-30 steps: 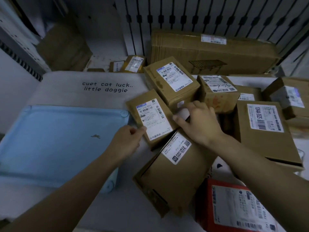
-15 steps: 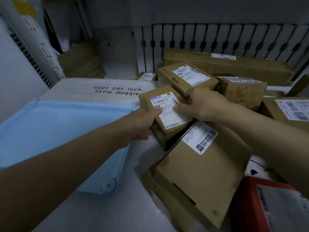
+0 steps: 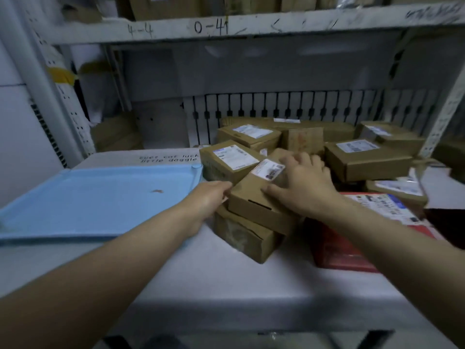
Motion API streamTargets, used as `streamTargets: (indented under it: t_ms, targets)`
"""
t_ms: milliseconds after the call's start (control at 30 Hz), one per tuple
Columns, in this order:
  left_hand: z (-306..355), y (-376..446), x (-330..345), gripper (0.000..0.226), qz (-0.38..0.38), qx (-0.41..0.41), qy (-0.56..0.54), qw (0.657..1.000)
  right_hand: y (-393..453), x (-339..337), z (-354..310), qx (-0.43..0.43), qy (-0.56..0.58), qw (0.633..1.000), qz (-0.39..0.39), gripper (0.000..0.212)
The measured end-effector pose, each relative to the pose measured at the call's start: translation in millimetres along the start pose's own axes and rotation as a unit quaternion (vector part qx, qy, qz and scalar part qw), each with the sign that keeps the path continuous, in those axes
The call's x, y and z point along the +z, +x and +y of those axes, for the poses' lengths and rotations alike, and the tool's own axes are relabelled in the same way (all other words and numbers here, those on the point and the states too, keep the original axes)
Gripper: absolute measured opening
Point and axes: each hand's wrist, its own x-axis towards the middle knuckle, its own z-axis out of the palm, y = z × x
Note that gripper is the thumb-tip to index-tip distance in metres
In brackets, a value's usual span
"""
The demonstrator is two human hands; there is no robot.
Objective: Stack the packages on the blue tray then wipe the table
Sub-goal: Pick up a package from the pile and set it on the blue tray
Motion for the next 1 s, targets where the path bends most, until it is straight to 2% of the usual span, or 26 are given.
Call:
streamTargets:
  t_ms: [133, 300, 433, 533, 633, 733, 800, 900, 1000]
  targets:
    - [8, -15, 9, 0.043, -0.024, 0.005, 0.040, 0.999, -18, 6, -1, 0.064, 0.076, 0.995, -0.031, 0.075]
    - [11, -21, 17, 0.028, -0.015, -0.011, 0.012, 1.000, -25, 11, -8, 0.103, 0.142, 0.984, -0.015, 0.072]
    - [7, -14, 20, 0.057, 0.007, 0.017, 0.025, 1.000, -22, 15, -14, 0.109, 0.206, 0.972, 0.011, 0.069]
    - [15, -20, 16, 0.043, -0.003, 0.029, -0.011, 1.000, -20, 16, -16, 0.117, 0.276, 0.953, 0.044, 0.073]
    - [17, -19, 10, 0.025, -0.021, 0.020, -0.093, 0.995, -19, 18, -14, 0.116, 0.344, 0.928, 0.083, 0.078]
    - [19, -18, 3, 0.037, -0.030, 0.027, -0.189, 0.981, -20, 16, -10, 0.101, 0.405, 0.898, 0.138, 0.080]
    - [23, -18, -5, 0.042, -0.038, 0.038, -0.215, 0.975, -18, 10, -9, 0.103, 0.447, 0.874, 0.160, 0.080]
    - [26, -18, -21, 0.047, -0.065, 0.049, -0.250, 0.965, -6, 6, -10, 0.141, 0.526, 0.827, 0.137, 0.074]
    - [23, -14, -36, 0.046, -0.069, 0.054, -0.267, 0.960, 5, 6, -17, 0.154, 0.625, 0.763, 0.058, 0.049]
